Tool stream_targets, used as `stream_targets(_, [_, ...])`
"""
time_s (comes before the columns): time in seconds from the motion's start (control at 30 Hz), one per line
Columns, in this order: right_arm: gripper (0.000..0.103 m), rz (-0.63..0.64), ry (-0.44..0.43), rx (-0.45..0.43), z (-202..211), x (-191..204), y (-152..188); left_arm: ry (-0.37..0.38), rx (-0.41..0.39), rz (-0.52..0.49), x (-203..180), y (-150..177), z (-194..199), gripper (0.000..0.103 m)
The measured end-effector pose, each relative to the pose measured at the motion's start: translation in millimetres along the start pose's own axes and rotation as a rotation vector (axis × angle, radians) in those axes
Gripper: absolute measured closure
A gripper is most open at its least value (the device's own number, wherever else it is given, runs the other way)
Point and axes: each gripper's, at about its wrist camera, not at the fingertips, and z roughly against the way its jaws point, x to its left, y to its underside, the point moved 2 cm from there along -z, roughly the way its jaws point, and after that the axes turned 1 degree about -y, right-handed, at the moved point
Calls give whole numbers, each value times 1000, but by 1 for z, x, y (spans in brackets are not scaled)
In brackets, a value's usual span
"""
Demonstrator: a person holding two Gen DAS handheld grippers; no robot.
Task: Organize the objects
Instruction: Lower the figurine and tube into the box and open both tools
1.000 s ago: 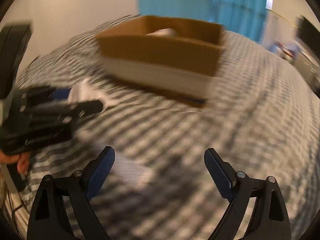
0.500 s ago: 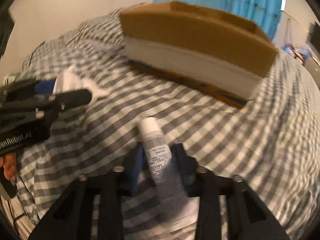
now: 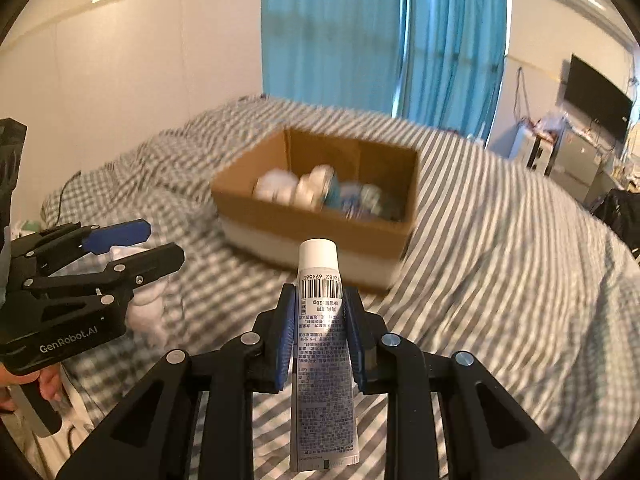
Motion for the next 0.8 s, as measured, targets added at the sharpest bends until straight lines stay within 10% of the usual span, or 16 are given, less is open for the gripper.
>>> stream_targets(0.47, [80,8,-9,-153,-8,-19,-135,-3,-69,-2,12,-111,-68,52])
stream_targets(0.8, [80,-42,-34,-47,-115,-43,-164,-15,50,-7,27,-102,-163,52])
